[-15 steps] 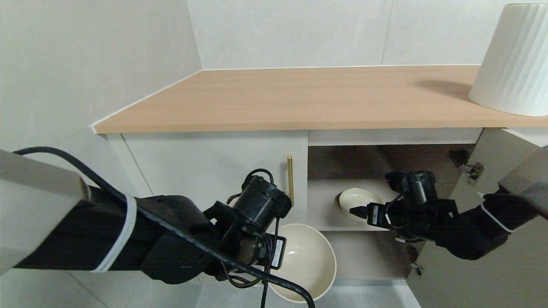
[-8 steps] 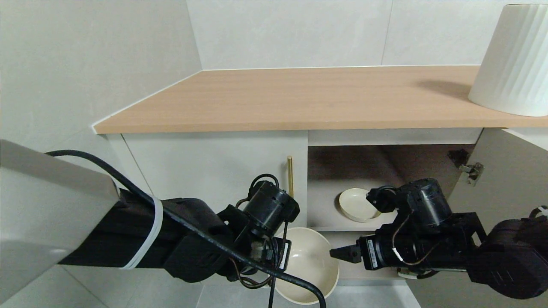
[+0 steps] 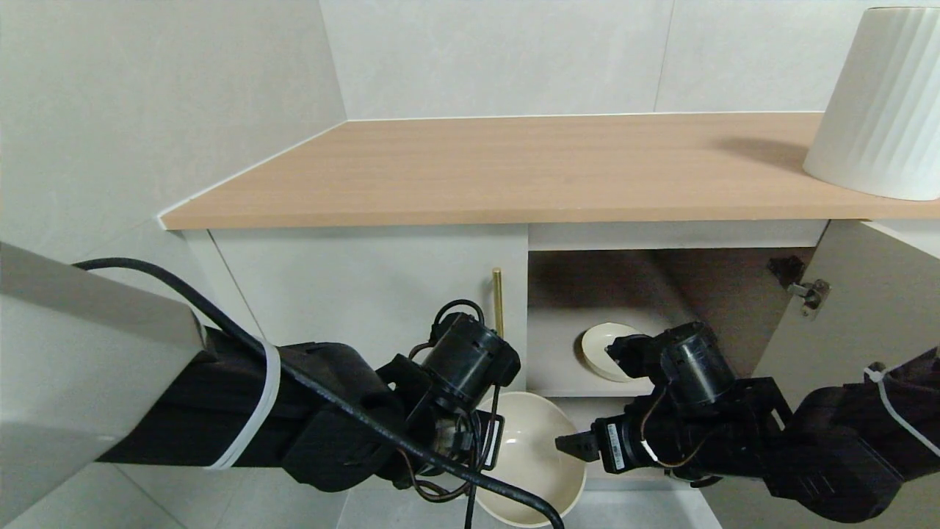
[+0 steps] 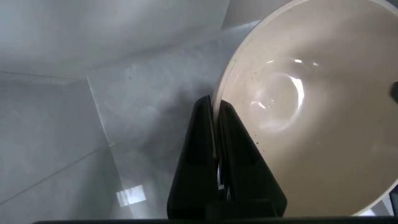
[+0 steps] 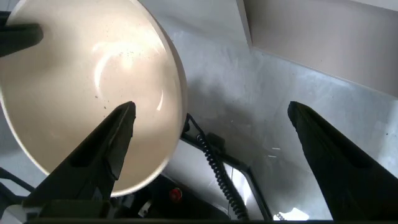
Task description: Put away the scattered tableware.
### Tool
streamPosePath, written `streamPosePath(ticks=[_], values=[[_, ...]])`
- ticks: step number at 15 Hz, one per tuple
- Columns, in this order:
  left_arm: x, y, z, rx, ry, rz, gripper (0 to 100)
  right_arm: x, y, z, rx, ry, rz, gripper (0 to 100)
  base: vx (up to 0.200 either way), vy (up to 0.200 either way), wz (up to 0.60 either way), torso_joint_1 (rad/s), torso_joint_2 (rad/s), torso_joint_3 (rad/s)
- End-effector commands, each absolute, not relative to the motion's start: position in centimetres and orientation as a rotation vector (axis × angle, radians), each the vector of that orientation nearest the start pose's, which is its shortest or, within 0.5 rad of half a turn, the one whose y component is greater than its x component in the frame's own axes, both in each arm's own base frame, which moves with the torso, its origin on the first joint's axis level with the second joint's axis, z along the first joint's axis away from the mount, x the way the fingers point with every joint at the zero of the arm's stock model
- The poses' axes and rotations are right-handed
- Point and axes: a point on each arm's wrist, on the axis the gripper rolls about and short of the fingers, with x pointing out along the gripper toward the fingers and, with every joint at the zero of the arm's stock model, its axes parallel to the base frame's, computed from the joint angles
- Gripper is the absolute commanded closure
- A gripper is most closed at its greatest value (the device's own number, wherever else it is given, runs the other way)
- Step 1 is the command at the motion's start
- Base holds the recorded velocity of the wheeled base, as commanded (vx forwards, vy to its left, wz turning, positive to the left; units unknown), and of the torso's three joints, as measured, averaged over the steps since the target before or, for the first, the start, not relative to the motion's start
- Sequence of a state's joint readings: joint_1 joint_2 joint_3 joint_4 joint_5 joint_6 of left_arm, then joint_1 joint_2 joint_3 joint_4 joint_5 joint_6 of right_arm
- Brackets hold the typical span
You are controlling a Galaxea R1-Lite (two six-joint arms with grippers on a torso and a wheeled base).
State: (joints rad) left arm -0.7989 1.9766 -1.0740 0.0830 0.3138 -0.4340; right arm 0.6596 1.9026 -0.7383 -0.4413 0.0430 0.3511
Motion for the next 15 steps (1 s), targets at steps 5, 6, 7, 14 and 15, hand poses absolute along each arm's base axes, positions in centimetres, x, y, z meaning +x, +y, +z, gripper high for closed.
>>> streamPosePath(ticks=[5, 6, 7, 14, 15], values=[[24.26, -24.09, 10.16, 0.124, 0.905, -0.252, 100, 24.88, 19.54, 7.97, 0.094, 0.822, 0.535, 100, 0.0, 0.0, 0.0, 0.0, 0.0, 0.0], [24.25, -24.07, 10.21, 0.123, 0.904, -0.252, 100, 24.89, 19.54, 7.92, 0.093, 0.823, 0.536, 100, 0.0, 0.0, 0.0, 0.0, 0.0, 0.0], [24.21, -24.11, 10.21, 0.123, 0.904, -0.253, 100, 24.84, 19.57, 7.84, 0.091, 0.826, 0.536, 100, 0.0, 0.0, 0.0, 0.0, 0.0, 0.0], [24.21, -24.11, 10.21, 0.123, 0.904, -0.252, 100, 24.73, 19.79, 7.65, 0.086, 0.833, 0.542, 100, 0.0, 0.0, 0.0, 0.0, 0.0, 0.0], [24.22, -24.12, 10.22, 0.122, 0.902, -0.252, 100, 24.73, 19.79, 7.65, 0.086, 0.833, 0.542, 100, 0.0, 0.0, 0.0, 0.0, 0.0, 0.0]])
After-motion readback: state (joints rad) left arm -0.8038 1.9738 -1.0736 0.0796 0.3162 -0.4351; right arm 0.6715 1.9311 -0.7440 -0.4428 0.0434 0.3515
